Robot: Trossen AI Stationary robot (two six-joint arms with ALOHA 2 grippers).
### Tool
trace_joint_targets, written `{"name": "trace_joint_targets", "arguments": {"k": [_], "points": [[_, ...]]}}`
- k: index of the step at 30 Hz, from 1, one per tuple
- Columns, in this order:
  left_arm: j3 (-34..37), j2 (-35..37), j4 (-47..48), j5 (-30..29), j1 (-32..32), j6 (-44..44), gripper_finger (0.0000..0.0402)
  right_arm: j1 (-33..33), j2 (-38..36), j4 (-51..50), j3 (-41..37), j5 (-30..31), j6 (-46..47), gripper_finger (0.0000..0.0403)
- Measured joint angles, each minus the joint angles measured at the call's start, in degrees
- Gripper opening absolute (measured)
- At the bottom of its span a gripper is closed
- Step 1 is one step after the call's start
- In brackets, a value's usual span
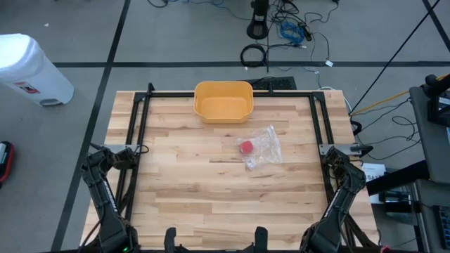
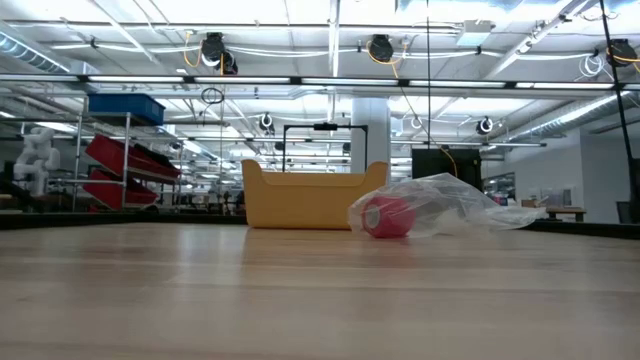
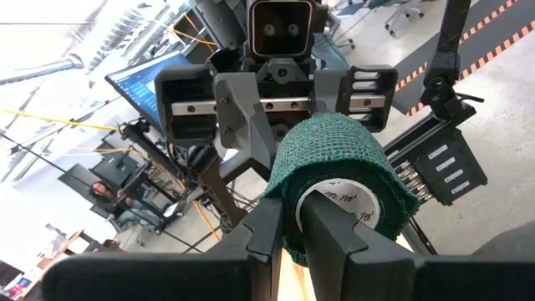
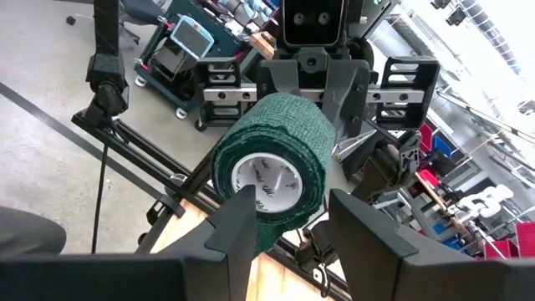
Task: Roll bandage
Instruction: Roll the green bandage
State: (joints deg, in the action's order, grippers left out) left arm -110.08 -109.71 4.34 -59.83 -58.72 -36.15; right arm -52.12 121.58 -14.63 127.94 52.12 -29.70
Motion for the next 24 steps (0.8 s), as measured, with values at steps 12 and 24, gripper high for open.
{"name": "trace_joint_targets", "arguments": {"k": [12, 24], "points": [[0.0, 0.01, 0.02, 3.35, 0.93, 0.24, 0.0047, 0.8, 0.0, 1.08, 0.0, -0.07, -0.08, 0.0139], [0.0, 0.0, 0.1, 3.82, 2.45, 2.85, 0.0047, 0.79, 0.0, 2.91, 0.02, 0.01, -2.11, 0.0139]]}}
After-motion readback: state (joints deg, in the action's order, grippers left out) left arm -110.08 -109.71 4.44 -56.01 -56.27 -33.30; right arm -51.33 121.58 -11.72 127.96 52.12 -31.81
